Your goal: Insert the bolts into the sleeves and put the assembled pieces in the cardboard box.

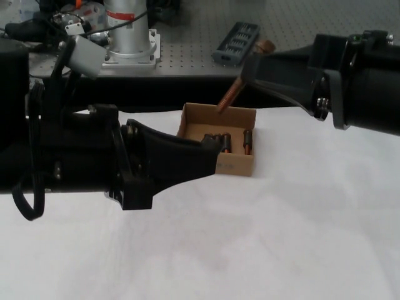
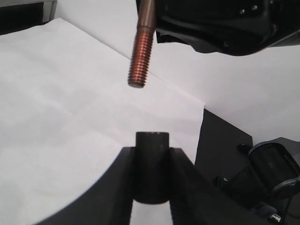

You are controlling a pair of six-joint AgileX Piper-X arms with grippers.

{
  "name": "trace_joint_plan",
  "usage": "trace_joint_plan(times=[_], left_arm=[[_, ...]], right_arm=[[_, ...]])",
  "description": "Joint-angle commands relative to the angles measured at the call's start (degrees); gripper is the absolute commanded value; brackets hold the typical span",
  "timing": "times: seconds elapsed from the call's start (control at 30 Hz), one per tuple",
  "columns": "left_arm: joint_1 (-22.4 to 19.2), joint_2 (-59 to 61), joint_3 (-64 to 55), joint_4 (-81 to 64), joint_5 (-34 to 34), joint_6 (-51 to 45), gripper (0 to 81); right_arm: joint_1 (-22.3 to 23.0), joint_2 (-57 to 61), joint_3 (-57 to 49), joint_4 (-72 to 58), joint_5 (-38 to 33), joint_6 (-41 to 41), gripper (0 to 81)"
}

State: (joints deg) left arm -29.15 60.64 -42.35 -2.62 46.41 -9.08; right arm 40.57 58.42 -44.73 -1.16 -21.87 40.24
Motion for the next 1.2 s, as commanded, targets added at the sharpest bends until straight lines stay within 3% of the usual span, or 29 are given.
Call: trace_joint_plan(times=[0.0, 1.17], left_arm=[[0.0, -0.5, -0.2, -0.4, 0.4, 0.5, 0.6], [0.0, -0.5, -0.2, -6.1, 0.4, 1.0, 0.6]], right_arm=[[0.2, 0.1, -0.8, -0.6, -1.0, 0.1, 1.9], [0.2, 0.1, -0.8, -0.6, -2.1, 0.1, 1.9]])
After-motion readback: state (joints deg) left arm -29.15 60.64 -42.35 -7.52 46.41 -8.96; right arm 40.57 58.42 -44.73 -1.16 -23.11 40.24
